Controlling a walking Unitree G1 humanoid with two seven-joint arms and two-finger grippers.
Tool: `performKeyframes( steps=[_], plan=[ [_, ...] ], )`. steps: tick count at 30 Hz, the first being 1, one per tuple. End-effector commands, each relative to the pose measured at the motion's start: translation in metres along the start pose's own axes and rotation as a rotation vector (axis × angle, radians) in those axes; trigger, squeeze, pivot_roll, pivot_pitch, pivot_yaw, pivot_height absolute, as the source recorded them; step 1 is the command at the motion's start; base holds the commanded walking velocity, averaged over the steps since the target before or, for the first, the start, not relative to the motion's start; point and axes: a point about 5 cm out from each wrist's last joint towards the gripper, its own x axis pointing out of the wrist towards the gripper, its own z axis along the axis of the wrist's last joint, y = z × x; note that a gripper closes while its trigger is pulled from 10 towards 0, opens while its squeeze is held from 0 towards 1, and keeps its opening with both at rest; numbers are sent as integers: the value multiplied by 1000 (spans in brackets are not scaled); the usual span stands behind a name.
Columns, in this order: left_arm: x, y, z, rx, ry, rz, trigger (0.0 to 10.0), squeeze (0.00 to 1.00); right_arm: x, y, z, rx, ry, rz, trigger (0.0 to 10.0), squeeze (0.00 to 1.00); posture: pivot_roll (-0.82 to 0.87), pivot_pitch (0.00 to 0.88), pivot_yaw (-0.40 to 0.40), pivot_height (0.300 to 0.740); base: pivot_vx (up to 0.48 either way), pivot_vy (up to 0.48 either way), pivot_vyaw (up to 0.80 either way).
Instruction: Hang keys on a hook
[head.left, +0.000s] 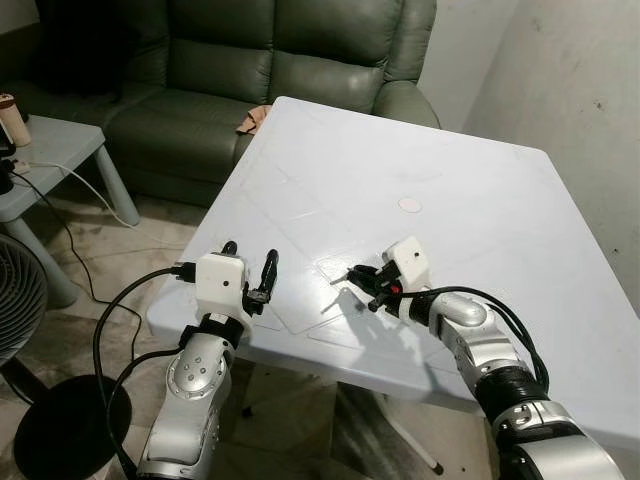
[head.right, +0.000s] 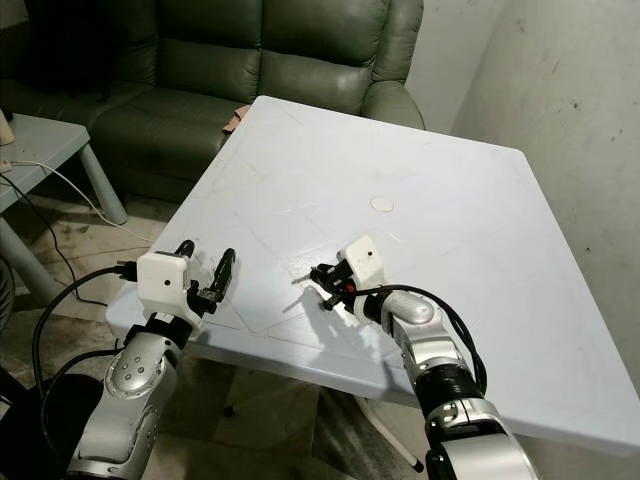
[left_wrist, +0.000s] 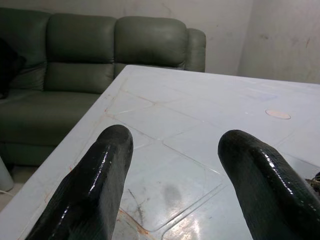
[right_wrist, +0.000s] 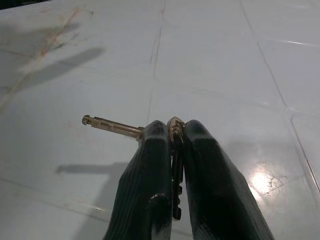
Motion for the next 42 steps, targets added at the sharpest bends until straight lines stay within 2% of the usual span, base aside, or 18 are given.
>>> performKeyframes(
  steps=[1,2,8,14,15,16,17,25,39,40,41,42],
  plan=[
    [2,-2,5,5,-19,-9,10000,0,-1,-5,3,-33,5,-16,10000,0,-26,7,-113,740,0,0,0],
    [2,-3,6,6,-21,-12,10000,0,-2,-4,1,-26,13,17,10000,1000,-25,8,-113,740,0,0,0],
    [2,-2,6,6,-23,-11,10000,0,-1,-3,2,-10,4,20,10000,1000,-24,7,-114,740,0,0,0],
    [2,-1,6,4,-24,-6,10000,0,-1,-4,0,-36,30,15,10000,1000,-23,13,-116,740,0,0,0],
    [2,-1,6,4,-23,-4,10000,0,-2,-5,0,-46,30,9,10000,161,-23,15,-117,740,0,0,0],
    [2,-1,6,4,-23,-4,10000,0,-2,-5,0,-46,30,9,10000,161,-23,15,-117,740,0,0,0],
    [2,0,6,4,-23,-2,10000,0,-1,-5,0,-52,35,2,10000,0,-23,15,-117,740,0,0,0],
    [2,-1,6,2,-23,0,10000,0,2,-9,-3,-36,84,-75,10000,0,-25,24,-117,740,0,0,0],
    [3,0,6,1,-24,4,10000,0,0,-12,-4,3,90,-83,10000,0,-24,25,-117,740,0,0,0],
    [3,0,7,1,-26,3,10000,0,-3,-13,-8,10,119,-57,10000,0,-29,26,-114,740,0,0,0],
    [3,0,7,2,-27,2,10000,0,-5,-14,-10,10,137,-42,9333,0,-29,26,-114,740,0,0,0],
    [3,0,7,2,-27,2,10000,0,-5,-14,-10,10,137,-42,9333,0,-29,26,-114,740,0,0,0]
  ],
)
